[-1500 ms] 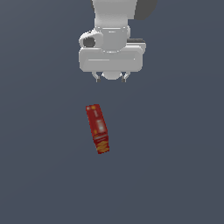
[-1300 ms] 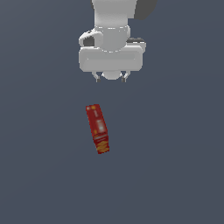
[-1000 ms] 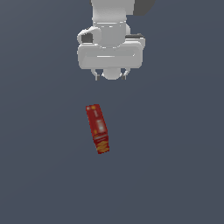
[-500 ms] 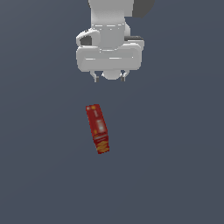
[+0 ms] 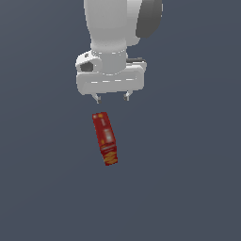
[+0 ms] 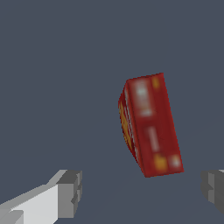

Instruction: Pick up the object and move it to a goal position.

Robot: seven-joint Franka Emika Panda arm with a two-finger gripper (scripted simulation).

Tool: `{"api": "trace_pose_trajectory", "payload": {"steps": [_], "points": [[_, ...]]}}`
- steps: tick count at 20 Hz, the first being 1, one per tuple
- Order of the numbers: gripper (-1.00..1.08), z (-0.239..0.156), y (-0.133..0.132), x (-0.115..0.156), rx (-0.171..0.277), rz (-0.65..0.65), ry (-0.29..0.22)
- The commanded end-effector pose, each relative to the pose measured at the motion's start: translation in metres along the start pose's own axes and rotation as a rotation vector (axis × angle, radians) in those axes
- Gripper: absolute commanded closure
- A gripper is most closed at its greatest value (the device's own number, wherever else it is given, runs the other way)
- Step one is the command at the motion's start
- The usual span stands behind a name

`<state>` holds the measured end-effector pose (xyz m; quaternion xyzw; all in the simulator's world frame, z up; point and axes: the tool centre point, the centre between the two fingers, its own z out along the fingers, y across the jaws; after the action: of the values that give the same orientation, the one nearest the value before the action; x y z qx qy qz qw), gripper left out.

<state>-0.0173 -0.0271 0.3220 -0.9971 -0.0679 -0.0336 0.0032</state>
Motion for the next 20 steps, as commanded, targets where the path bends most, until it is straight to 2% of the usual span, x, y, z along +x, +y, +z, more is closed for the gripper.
{"api": "trace_pose_trajectory", "payload": {"steps": [1,11,20], "points": [[-0.92,0.017,0.010,0.008,-0.001,-0.039,-0.015],[-0.92,0.070,0.039,0.026,0.003,-0.160,-0.059],[-0.92,0.081,0.045,0.028,0.004,-0.181,-0.067]]}}
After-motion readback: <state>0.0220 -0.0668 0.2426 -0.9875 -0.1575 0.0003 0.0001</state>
